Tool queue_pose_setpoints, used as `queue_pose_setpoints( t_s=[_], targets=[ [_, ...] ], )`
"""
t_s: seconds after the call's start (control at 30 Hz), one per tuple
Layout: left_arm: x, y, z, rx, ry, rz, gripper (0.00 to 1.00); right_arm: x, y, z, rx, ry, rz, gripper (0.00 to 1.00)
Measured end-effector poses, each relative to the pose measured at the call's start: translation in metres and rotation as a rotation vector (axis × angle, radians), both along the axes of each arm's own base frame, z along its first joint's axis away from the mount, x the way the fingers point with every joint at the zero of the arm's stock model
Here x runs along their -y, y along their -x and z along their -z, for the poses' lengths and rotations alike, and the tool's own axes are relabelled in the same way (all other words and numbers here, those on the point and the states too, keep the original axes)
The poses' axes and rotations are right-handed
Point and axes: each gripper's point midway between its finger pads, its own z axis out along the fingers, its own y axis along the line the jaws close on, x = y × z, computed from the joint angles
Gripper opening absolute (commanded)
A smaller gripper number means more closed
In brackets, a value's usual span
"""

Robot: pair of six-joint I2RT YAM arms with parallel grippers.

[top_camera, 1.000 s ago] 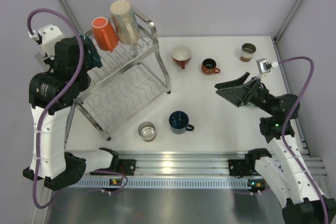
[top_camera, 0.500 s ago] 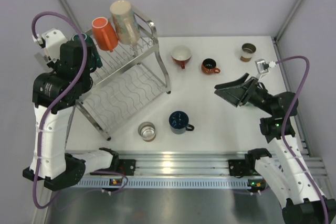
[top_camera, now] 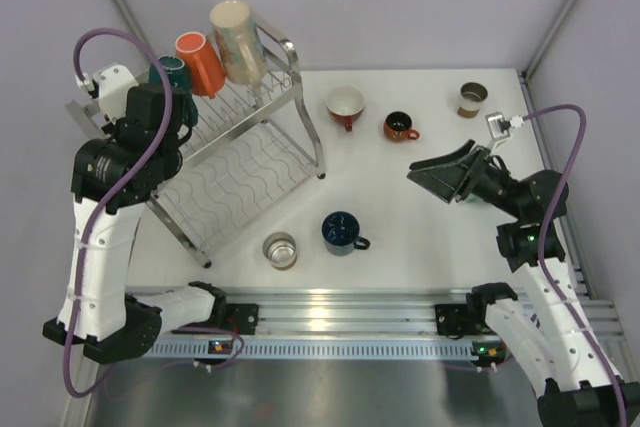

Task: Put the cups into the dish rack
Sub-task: Place the cup upside down on the dish rack

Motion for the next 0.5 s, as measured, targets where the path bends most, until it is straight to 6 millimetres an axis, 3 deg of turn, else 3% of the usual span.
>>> queue_pose_setpoints(
  t_s=[0.33,0.5],
  targets=[
    [0.0001,0.0023,0.0024,0.006,0.013,-0.004,0.0,0.001,0.0007,0.0024,0.001,0.022,0.01,0.99],
    [0.0001,0.0024,0.0034,0.004,0.013,-0.004,0.07,0.0012,0.0003,0.0045,0.0,0.03,0.014,0.99]
  ],
)
